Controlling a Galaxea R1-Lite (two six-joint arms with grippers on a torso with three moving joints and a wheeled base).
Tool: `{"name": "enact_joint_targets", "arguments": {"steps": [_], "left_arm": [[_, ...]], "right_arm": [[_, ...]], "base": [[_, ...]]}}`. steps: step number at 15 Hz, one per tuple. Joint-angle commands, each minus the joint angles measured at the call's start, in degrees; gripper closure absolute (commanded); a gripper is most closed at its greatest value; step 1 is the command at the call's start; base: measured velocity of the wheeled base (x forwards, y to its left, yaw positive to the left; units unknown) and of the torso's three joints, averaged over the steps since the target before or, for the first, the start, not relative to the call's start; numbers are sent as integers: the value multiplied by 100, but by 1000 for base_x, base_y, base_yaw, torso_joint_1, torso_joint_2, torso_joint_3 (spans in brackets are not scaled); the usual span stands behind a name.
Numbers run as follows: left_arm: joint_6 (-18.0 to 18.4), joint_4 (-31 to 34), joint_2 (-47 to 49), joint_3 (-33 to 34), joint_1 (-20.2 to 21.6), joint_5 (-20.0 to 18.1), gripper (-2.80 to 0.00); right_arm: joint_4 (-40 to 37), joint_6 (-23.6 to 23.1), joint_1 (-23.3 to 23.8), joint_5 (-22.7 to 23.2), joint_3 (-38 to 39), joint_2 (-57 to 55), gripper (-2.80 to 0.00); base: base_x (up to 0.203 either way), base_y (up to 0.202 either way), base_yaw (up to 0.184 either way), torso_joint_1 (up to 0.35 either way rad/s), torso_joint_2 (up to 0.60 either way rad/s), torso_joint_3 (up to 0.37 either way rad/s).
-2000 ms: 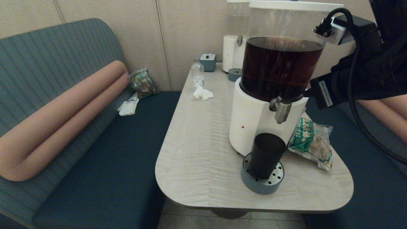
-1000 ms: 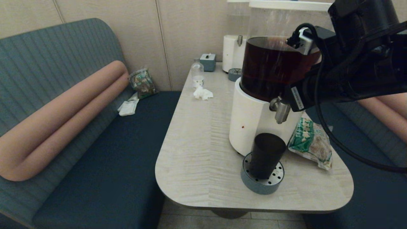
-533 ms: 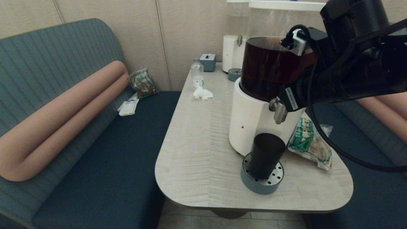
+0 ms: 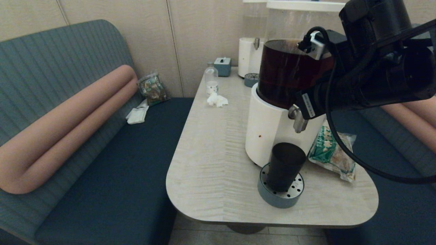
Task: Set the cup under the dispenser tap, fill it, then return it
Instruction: Turn on the faucet
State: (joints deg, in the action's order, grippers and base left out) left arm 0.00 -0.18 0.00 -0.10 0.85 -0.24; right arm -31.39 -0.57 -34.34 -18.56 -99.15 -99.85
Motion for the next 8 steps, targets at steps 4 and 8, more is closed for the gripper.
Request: {"name": "enact_joint_targets", "arguments": {"steps": [4, 8], "left_arm": [[0, 1, 9, 1, 3, -2, -280], [0, 1, 9, 1, 3, -2, -280]], "right_arm": [[-34, 5, -2, 361, 80, 114, 0], [-34, 5, -11, 406, 80, 142, 0]], "base": [[0, 0, 0, 0, 0, 0], [0, 0, 0, 0, 0, 0]]}}
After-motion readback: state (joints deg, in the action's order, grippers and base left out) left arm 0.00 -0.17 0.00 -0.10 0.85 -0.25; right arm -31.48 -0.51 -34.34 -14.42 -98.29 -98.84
